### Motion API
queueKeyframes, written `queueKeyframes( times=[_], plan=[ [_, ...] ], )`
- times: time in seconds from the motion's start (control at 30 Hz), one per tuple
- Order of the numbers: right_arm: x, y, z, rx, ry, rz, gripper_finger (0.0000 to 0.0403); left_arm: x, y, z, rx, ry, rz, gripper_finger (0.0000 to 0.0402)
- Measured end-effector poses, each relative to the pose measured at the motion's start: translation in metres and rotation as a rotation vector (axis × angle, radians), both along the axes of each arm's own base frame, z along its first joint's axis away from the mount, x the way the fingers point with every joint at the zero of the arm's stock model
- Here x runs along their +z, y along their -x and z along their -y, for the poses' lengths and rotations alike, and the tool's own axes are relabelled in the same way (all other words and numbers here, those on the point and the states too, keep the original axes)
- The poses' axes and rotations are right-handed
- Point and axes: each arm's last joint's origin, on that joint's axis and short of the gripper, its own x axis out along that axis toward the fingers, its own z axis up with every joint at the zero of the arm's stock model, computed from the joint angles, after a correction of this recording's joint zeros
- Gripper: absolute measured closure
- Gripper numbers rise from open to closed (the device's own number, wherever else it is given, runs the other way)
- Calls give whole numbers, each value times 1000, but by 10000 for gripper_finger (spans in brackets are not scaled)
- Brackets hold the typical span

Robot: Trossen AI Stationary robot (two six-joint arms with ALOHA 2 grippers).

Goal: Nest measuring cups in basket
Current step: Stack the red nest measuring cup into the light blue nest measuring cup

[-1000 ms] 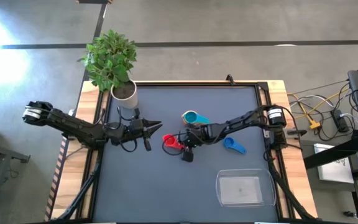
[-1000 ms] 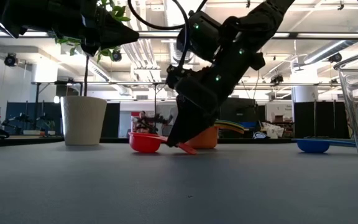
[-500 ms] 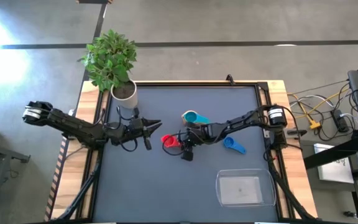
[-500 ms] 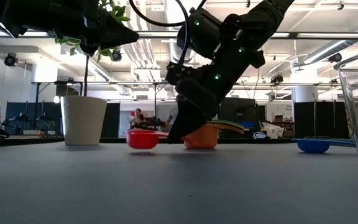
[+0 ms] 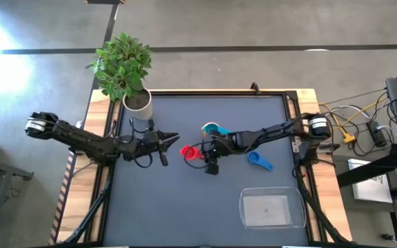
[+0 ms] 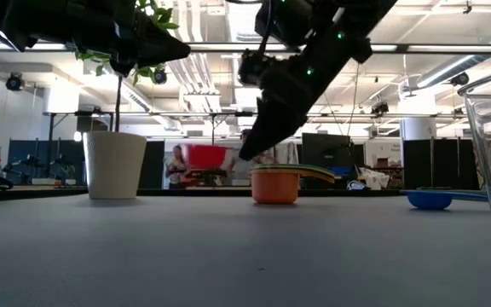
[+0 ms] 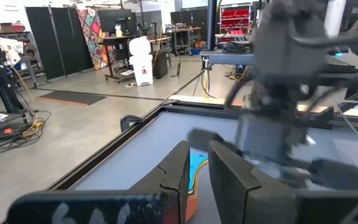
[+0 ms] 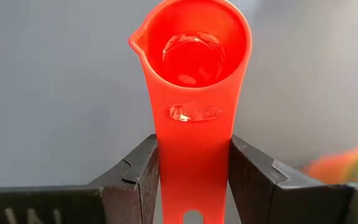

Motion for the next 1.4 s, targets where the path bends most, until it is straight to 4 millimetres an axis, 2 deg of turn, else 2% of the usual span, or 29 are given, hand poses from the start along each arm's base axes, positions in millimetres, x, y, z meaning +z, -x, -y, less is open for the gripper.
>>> queueKeyframes(
  times=[0.23, 0.47, 0.63, 0.73, 0.87, 1.2, 1.4],
  plan=[
    [27, 22, 35, -65, 29, -45, 258, 0, 0, 0, -1, 0, 0, 361],
    [40, 55, 70, -126, 51, -42, 257, 0, 0, 0, -1, 0, -1, 361],
    [35, 80, 91, -125, 21, -83, 256, 0, 0, 0, -1, 0, -2, 361],
    [29, 88, 100, -90, -6, -94, 256, 0, 0, 0, -1, 0, -2, 361],
    [21, 93, 105, -55, -28, -111, 256, 0, 0, 0, -1, 6, 0, 361],
    [17, 92, 106, -51, -37, -119, 253, 0, 0, 0, -1, 3, -2, 361],
    [17, 92, 106, -53, -42, -114, 223, 0, 0, 0, -2, 3, -3, 361]
  ],
)
